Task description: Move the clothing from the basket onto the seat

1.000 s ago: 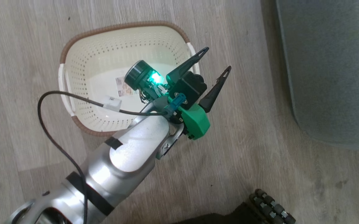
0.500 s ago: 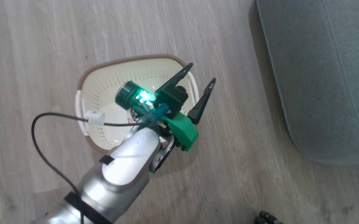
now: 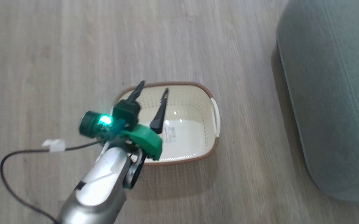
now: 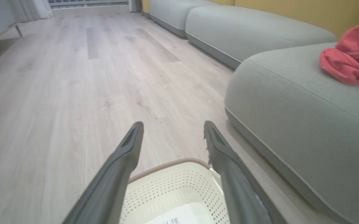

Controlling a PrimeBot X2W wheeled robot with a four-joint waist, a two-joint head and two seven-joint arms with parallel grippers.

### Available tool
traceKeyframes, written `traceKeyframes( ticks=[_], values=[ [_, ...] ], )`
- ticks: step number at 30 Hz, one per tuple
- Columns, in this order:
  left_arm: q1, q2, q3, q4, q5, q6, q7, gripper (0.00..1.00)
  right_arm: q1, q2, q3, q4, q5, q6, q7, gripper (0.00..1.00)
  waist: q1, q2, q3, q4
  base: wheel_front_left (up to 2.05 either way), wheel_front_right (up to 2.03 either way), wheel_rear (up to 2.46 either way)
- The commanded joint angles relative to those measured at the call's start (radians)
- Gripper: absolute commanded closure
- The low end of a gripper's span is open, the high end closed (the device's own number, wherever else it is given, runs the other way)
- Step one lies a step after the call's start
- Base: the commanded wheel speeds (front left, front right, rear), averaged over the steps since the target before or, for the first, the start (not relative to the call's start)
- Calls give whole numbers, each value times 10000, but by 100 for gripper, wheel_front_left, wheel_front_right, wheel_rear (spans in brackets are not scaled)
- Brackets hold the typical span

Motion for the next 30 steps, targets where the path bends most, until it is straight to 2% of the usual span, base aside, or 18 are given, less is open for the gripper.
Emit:
traceKeyframes(
  ticks=[1, 11, 20, 30],
  values=[
    [-1, 178, 484, -361, 90, 63, -51, 0, 189, -122, 181, -389, -46, -4, -91, 0, 1, -1, -413, 364, 0, 0, 0],
    [1520, 526, 2440, -419, 618, 164, -51, 0, 1136, 864, 990, -1174, -270, -4, -91, 0, 1, -1, -1462, 931, 0, 0, 0],
    [2721, 435, 3859, -989, 1275, 297, -51, 0, 1840, 1481, 1649, -1707, -513, -4, -91, 0, 1, -1, -2087, 1140, 0, 0, 0],
    [3760, 58, 5022, -1306, 1693, -127, -51, 0, 2814, 2201, 2343, -2074, -868, -4, -91, 0, 1, -1, -2649, 1182, 0, 0, 0]
  ],
)
